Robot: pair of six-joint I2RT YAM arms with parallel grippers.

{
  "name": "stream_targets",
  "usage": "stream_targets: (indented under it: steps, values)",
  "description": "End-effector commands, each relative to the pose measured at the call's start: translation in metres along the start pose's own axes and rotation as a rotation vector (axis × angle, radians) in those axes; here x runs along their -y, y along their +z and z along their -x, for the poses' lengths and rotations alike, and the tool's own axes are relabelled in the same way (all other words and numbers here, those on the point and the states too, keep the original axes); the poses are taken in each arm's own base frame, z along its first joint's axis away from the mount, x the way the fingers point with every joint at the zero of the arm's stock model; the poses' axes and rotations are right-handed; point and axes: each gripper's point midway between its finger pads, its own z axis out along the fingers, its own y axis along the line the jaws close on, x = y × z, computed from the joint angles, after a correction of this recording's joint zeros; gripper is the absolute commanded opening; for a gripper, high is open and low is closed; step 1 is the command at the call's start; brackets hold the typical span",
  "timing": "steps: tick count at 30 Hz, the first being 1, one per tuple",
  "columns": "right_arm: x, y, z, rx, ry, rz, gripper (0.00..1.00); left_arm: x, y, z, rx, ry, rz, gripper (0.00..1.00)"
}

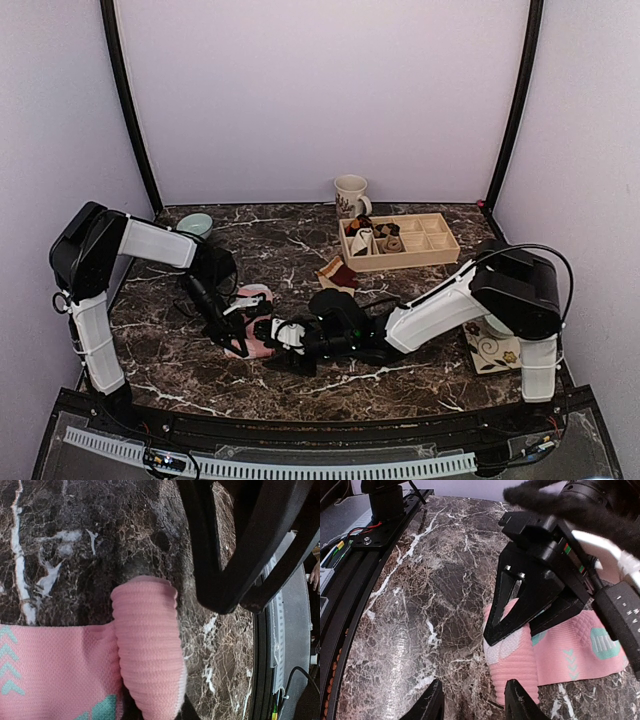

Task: Roll the socks
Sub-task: Roll the sock at the center of the board.

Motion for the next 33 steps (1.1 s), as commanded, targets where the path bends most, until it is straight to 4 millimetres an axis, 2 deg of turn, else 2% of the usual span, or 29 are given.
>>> stream_targets:
  steps: [1,7,17,26,28,29,33]
  values:
    - [-0.002,0.011,0.017,0.085,-0.086,0.014,0.40,0.002,0.001,-0.012,-0.046,-0.047,-0.015,0.09]
    - [0.007,0.022,0.005,0.075,-0.084,-0.037,0.38,0.004,0.002,-0.015,-0.053,-0.042,-0.020,0.09]
    - [0.018,0.025,0.006,0.064,-0.207,-0.153,0.41,0.005,0.003,-0.018,-0.068,-0.049,-0.029,0.09]
    - [0.015,0.036,-0.006,0.013,-0.256,-0.126,0.37,0.005,0.004,-0.018,-0.065,-0.059,-0.036,0.10]
    - [0.013,0.039,-0.017,-0.013,-0.262,-0.115,0.36,0.004,0.003,-0.017,-0.064,-0.059,-0.035,0.10]
    - [0.016,0.042,-0.008,0.000,-0.270,-0.120,0.36,0.004,0.003,-0.016,-0.064,-0.059,-0.035,0.10]
    - [0.013,0.045,-0.016,-0.024,-0.278,-0.106,0.35,0.003,0.002,-0.015,-0.064,-0.059,-0.034,0.10]
